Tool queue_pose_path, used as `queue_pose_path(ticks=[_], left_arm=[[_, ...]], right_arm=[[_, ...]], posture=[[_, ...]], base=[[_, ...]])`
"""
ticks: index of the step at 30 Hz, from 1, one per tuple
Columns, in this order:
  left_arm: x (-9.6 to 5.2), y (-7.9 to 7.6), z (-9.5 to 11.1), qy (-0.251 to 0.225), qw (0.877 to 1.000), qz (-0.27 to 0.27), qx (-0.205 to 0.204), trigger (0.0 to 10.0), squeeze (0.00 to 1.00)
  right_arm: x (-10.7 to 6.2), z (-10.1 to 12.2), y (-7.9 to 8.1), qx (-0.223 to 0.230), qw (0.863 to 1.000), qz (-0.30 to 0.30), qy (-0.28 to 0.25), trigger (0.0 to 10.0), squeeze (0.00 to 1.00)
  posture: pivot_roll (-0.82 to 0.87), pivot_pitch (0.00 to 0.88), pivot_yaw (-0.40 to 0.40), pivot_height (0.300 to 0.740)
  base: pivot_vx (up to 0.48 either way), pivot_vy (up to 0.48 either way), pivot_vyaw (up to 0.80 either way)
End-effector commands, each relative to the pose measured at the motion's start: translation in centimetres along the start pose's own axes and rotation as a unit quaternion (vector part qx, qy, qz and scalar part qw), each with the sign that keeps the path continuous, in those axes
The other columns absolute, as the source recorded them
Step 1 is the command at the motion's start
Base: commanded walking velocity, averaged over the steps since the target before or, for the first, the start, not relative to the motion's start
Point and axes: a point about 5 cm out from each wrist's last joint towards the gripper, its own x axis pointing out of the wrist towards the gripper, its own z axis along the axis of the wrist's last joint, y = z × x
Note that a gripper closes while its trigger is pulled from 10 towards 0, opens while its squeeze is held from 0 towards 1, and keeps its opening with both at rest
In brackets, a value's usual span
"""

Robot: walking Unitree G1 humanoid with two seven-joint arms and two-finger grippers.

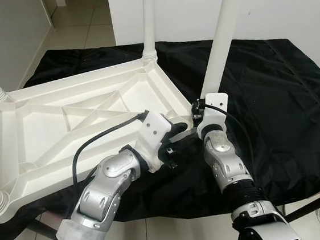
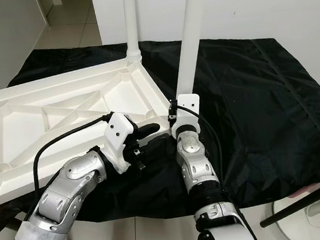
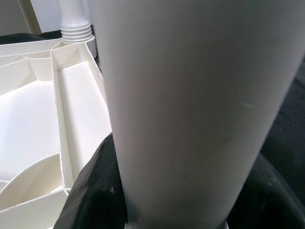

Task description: Building children table

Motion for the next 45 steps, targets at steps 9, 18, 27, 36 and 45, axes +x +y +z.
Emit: queue_pose_path(ticks=[9, 18, 27, 36, 45], left_arm=[[0.1, -0.5, 0.1, 0.0, 1.0, -0.009, 0.004, 10.0, 0.0], [0.3, -0.5, 0.4, -0.004, 1.0, -0.01, 0.013, 10.0, 0.0], [0.6, -0.4, 0.7, -0.008, 1.0, -0.014, 0.021, 10.0, 0.0], [1.0, -0.1, 0.9, -0.012, 0.999, -0.013, 0.029, 10.0, 0.0], [1.0, 0.0, 1.0, -0.016, 0.999, -0.003, 0.028, 10.0, 0.0]], right_arm=[[-0.9, 0.3, -1.1, 0.009, 0.999, 0.04, -0.03, 10.0, 1.0], [-0.7, 0.6, -3.6, -0.024, 0.976, 0.214, -0.029, 10.0, 0.0], [0.2, 0.3, -4.3, -0.087, 0.939, 0.332, -0.008, 10.0, 0.0], [1.6, 0.0, -4.1, -0.122, 0.914, 0.385, 0.021, 10.0, 0.0], [1.9, -1.1, -5.1, -0.119, 0.913, 0.386, 0.057, 0.0, 0.0]], posture=[[0.01, 0.0, -0.048, 0.74], [0.0, 0.0, -0.05, 0.74], [-0.02, 0.0, -0.04, 0.74], [-0.02, 0.0, -0.043, 0.74], [-0.01, 0.0, -0.056, 0.74]], base=[[0.0, 0.0, 0.0], [0.0, 0.0, 0.0], [0.0, 0.0, 0.0], [0.0, 0.0, 0.0], [0.0, 0.0, 0.0]])
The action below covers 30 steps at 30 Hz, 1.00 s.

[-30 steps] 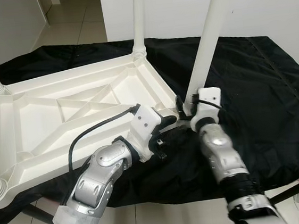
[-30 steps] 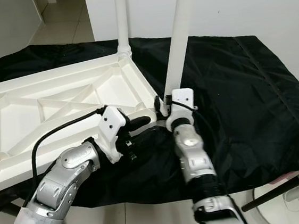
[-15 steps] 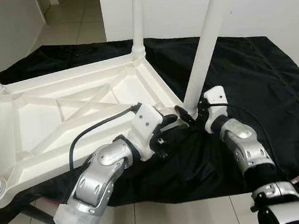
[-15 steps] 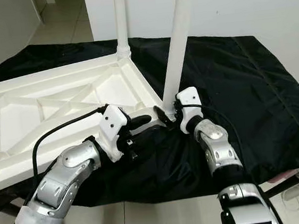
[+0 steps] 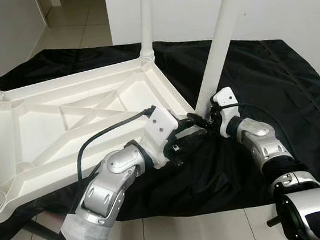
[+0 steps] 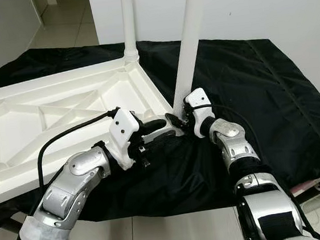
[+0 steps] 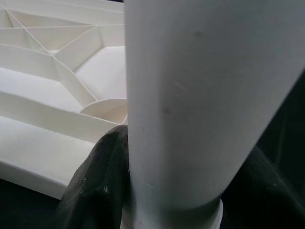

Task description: Building children table

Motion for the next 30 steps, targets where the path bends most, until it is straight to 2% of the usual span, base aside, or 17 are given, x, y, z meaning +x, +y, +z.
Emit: queue_pose_path(ticks=[1, 4, 5, 11, 13, 17, 18, 19, 20, 23, 26, 27, 28, 29, 30], left_arm=[[0.1, 0.2, 0.0, 0.002, 1.0, 0.007, 0.005, 10.0, 0.0], [0.0, 0.2, 0.0, 0.001, 1.0, 0.008, 0.006, 10.0, 0.0], [0.0, 0.3, 0.0, 0.001, 1.0, 0.009, 0.006, 10.0, 0.0], [-0.1, 0.4, 0.0, 0.002, 1.0, 0.009, 0.006, 10.0, 0.0], [-0.1, 0.4, -0.1, 0.003, 1.0, 0.008, 0.005, 10.0, 0.0], [-0.1, 0.3, -0.1, 0.004, 1.0, 0.007, 0.005, 10.0, 0.0], [-0.2, 0.4, -0.1, 0.004, 1.0, 0.007, 0.005, 10.0, 0.0], [-0.2, 0.4, 0.0, 0.003, 1.0, 0.008, 0.002, 10.0, 0.0], [-0.2, 0.4, 0.0, 0.003, 1.0, 0.008, 0.002, 10.0, 0.0], [-0.3, 0.4, 0.0, 0.001, 1.0, 0.008, -0.003, 10.0, 0.0], [-0.3, 0.4, 0.0, 0.001, 1.0, 0.008, -0.004, 10.0, 0.0], [-0.3, 0.4, 0.0, 0.001, 1.0, 0.007, -0.005, 10.0, 0.0], [-0.3, 0.4, 0.0, 0.001, 1.0, 0.007, -0.005, 10.0, 0.0], [-0.3, 0.3, -0.1, 0.002, 1.0, 0.006, -0.006, 10.0, 0.0], [-0.3, 0.3, -0.1, 0.002, 1.0, 0.006, -0.006, 10.0, 0.0]], right_arm=[[-0.2, -1.3, 0.4, -0.007, 0.999, 0.017, 0.033, 0.0, 0.0], [-0.4, -1.6, 0.3, -0.003, 0.999, 0.019, 0.033, 0.0, 0.0], [-0.4, -1.7, 0.2, 0.007, 1.0, 0.012, 0.026, 10.0, 0.0], [-0.3, -1.6, 0.2, 0.021, 0.999, -0.017, 0.018, 10.0, 0.0], [-0.1, -1.6, 0.3, 0.025, 0.998, -0.05, 0.018, 10.0, 0.0], [0.1, -1.5, 0.6, 0.03, 0.997, -0.073, 0.012, 10.0, 0.0], [0.2, -1.4, 0.8, 0.027, 0.994, -0.102, 0.009, 10.0, 0.0], [0.4, -1.3, 1.0, 0.047, 0.988, -0.144, 0.003, 10.0, 0.0], [0.4, -1.3, 1.0, 0.047, 0.988, -0.144, 0.003, 10.0, 0.0], [0.7, -1.7, 1.7, 0.1, 0.964, -0.245, 0.006, 10.0, 0.0], [0.7, -1.8, 1.9, 0.102, 0.958, -0.268, 0.006, 10.0, 0.0], [0.8, -1.9, 2.2, 0.111, 0.948, -0.299, 0.006, 10.0, 0.0], [0.8, -1.9, 2.2, 0.111, 0.948, -0.299, 0.006, 10.0, 0.0], [0.8, -1.9, 2.8, 0.119, 0.936, -0.33, 0.009, 10.0, 0.0], [0.8, -1.9, 2.8, 0.119, 0.936, -0.33, 0.009, 10.0, 0.0]], posture=[[-0.01, 0.0, -0.056, 0.74], [-0.01, 0.0, -0.056, 0.74], [-0.01, 0.0, -0.056, 0.74], [-0.01, 0.0, -0.051, 0.74], [-0.01, 0.0, -0.046, 0.74], [-0.01, 0.0, -0.042, 0.74], [-0.01, 0.0, -0.037, 0.74], [-0.01, 0.0, -0.035, 0.74], [-0.01, 0.0, -0.035, 0.74], [-0.01, 0.0, -0.035, 0.74], [-0.01, 0.0, -0.035, 0.74], [-0.01, 0.0, -0.034, 0.74], [-0.01, 0.0, -0.034, 0.74], [-0.01, 0.0, -0.032, 0.74], [-0.01, 0.0, -0.032, 0.74]], base=[[0.0, 0.0, 0.0], [0.0, 0.0, 0.0], [0.0, 0.0, 0.0], [0.0, 0.0, 0.0], [0.0, 0.0, 0.0], [0.0, 0.0, 0.0], [0.0, 0.0, 0.0], [0.0, 0.0, 0.0], [0.0, 0.0, 0.0], [0.0, 0.0, 0.0], [0.0, 0.0, 0.0], [0.0, 0.0, 0.0], [0.0, 0.0, 0.0], [0.0, 0.0, 0.0], [0.0, 0.0, 0.0]])
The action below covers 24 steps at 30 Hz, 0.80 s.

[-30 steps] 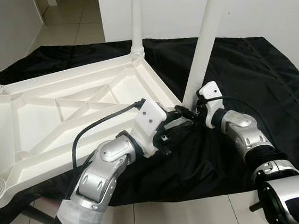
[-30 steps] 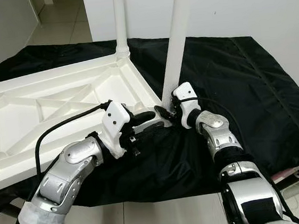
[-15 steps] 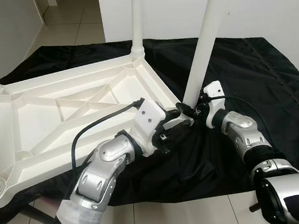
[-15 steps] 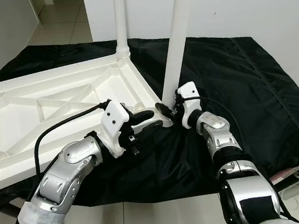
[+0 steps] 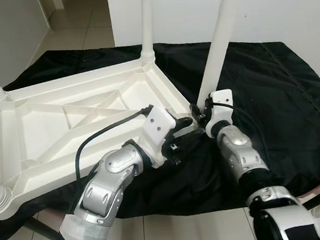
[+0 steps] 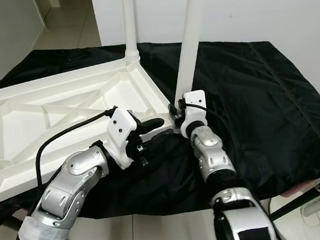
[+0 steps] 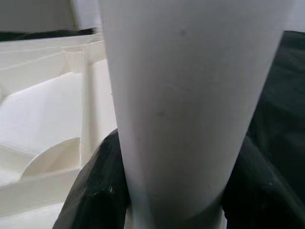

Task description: Building children table

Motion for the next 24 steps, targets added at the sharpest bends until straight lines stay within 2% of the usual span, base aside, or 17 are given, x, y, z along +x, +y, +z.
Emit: queue_pose_path(ticks=[1, 3, 4, 5, 8, 14, 15, 20, 24], left_arm=[[-0.1, -0.1, -0.1, 0.004, 1.0, -0.003, -0.004, 10.0, 0.0], [0.0, -0.2, -0.2, 0.005, 1.0, -0.004, -0.006, 10.0, 0.0], [0.0, -0.2, -0.2, 0.005, 1.0, -0.004, -0.006, 10.0, 0.0], [0.0, -0.2, -0.2, 0.006, 1.0, -0.005, -0.007, 10.0, 0.0], [-0.1, -0.3, -0.3, 0.006, 1.0, -0.006, -0.009, 10.0, 0.0], [-0.1, -0.3, -0.3, 0.006, 1.0, -0.005, -0.009, 10.0, 0.0], [-0.1, -0.3, -0.3, 0.006, 1.0, -0.005, -0.009, 10.0, 0.0], [-0.1, -0.4, -0.3, 0.006, 1.0, -0.002, -0.009, 10.0, 0.0], [-0.3, -0.4, -0.4, 0.007, 1.0, -0.001, -0.009, 10.0, 0.0]], right_arm=[[-0.8, -1.6, -0.4, 0.002, 0.998, -0.059, 0.038, 10.0, 0.0], [-1.3, -1.6, 1.5, 0.016, 0.996, -0.074, 0.038, 10.0, 0.0], [-1.3, -1.6, 1.5, 0.016, 0.996, -0.074, 0.038, 10.0, 0.0], [-1.4, -1.5, 2.5, 0.026, 0.997, -0.057, 0.034, 10.0, 0.0], [-1.6, -1.1, 3.2, 0.03, 0.999, -0.032, 0.023, 10.0, 0.0], [-1.6, -0.8, 3.0, 0.028, 0.999, -0.025, 0.019, 10.0, 0.0], [-1.6, -0.6, 2.9, 0.032, 0.999, -0.022, 0.013, 10.0, 1.0], [-1.9, 0.0, 2.8, 0.016, 1.0, -0.003, -0.007, 10.0, 1.0], [-2.2, 0.2, 2.4, 0.026, 1.0, -0.007, -0.003, 10.0, 1.0]], posture=[[-0.01, 0.0, -0.032, 0.74], [-0.01, 0.0, -0.031, 0.74], [-0.01, 0.0, -0.031, 0.74], [-0.01, 0.0, -0.03, 0.74], [-0.01, 0.0, -0.03, 0.74], [-0.01, 0.0, -0.032, 0.74], [0.0, 0.0, -0.032, 0.74], [0.0, 0.0, -0.037, 0.74], [0.0, 0.0, -0.041, 0.74]], base=[[0.0, 0.0, 0.0], [0.0, 0.0, 0.0], [0.0, 0.0, 0.0], [0.0, 0.0, 0.0], [0.0, 0.0, 0.0], [0.0, 0.0, 0.0], [0.0, 0.0, 0.0], [0.0, 0.0, 0.0], [0.0, 0.0, 0.0]])
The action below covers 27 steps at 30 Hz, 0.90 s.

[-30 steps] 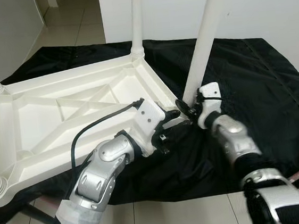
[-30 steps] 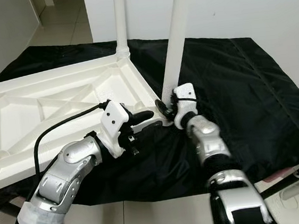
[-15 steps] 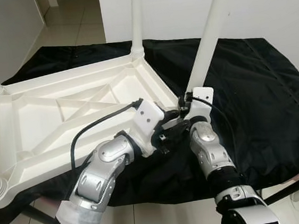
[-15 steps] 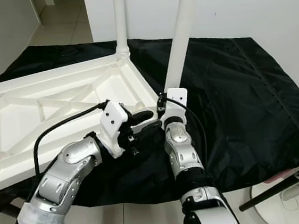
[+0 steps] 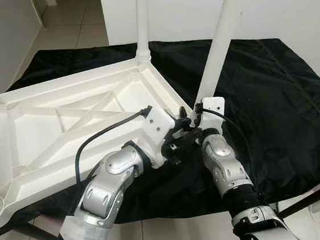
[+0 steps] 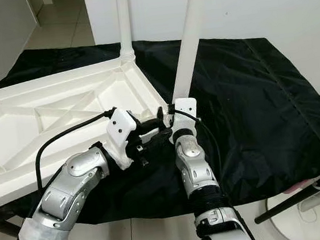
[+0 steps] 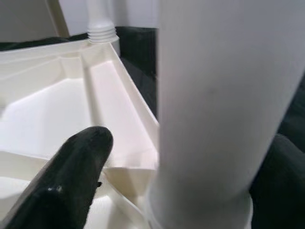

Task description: Building children table

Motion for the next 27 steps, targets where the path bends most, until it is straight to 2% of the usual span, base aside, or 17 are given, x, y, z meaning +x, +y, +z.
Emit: queue_pose_path(ticks=[1, 4, 5, 9, 13, 16, 17, 20, 22, 27], left_arm=[[-0.1, -0.2, -0.2, 0.006, 1.0, -0.002, -0.003, 10.0, 0.0], [-0.2, -0.2, -0.3, 0.008, 1.0, -0.001, -0.003, 10.0, 0.0], [-0.2, -0.3, -0.3, 0.008, 1.0, -0.001, -0.004, 10.0, 0.0], [-0.1, -0.3, -0.3, 0.007, 1.0, -0.003, -0.005, 10.0, 0.0], [-0.1, -0.3, -0.3, 0.007, 1.0, -0.003, -0.005, 10.0, 0.0], [0.0, -0.4, -0.3, 0.005, 1.0, -0.006, -0.006, 10.0, 0.0], [0.0, -0.4, -0.3, 0.005, 1.0, -0.006, -0.006, 10.0, 0.0], [0.1, -0.5, -0.4, 0.008, 1.0, -0.012, -0.005, 10.0, 0.0], [0.1, -0.5, -0.4, 0.008, 1.0, -0.012, -0.005, 10.0, 0.0], [0.2, -0.5, -0.2, 0.004, 1.0, -0.013, -0.007, 10.0, 0.0]], right_arm=[[-0.3, -0.2, -0.5, 0.006, 1.0, -0.004, 0.01, 10.0, 1.0], [-0.5, -0.1, -0.7, 0.008, 1.0, 0.012, 0.007, 10.0, 1.0], [-0.7, -0.1, -0.9, 0.008, 1.0, 0.028, 0.007, 10.0, 0.0], [-0.8, 0.0, -1.9, -0.004, 0.996, 0.086, 0.004, 10.0, 0.0], [-0.8, 0.2, -2.7, -0.019, 0.995, 0.101, 0.004, 10.0, 0.0], [-0.8, 0.4, -3.9, -0.073, 0.983, 0.168, 0.0, 10.0, 0.0], [-0.8, 0.4, -3.9, -0.073, 0.983, 0.168, 0.0, 10.0, 0.0], [-0.6, 0.1, -4.3, -0.096, 0.968, 0.231, 0.009, 10.0, 0.0], [-0.6, 0.1, -4.3, -0.096, 0.968, 0.231, 0.009, 10.0, 0.0], [0.5, -0.4, -4.4, -0.103, 0.957, 0.27, 0.023, 10.0, 0.0]], posture=[[0.0, 0.0, -0.041, 0.74], [-0.01, 0.0, -0.04, 0.74], [-0.01, 0.0, -0.04, 0.74], [-0.01, 0.0, -0.04, 0.74], [-0.02, 0.0, -0.04, 0.74], [-0.02, 0.0, -0.04, 0.74], [-0.02, 0.0, -0.04, 0.74], [-0.03, 0.0, -0.031, 0.74], [-0.03, 0.0, -0.031, 0.74], [-0.03, 0.0, -0.029, 0.74]], base=[[0.0, 0.0, 0.0], [0.0, 0.0, 0.0], [0.0, 0.0, 0.0], [0.0, 0.0, 0.0], [0.0, 0.0, 0.0], [0.0, 0.0, 0.0], [0.0, 0.0, 0.0], [0.0, 0.0, 0.0], [0.0, 0.0, 0.0], [0.0, 0.0, 0.0]])
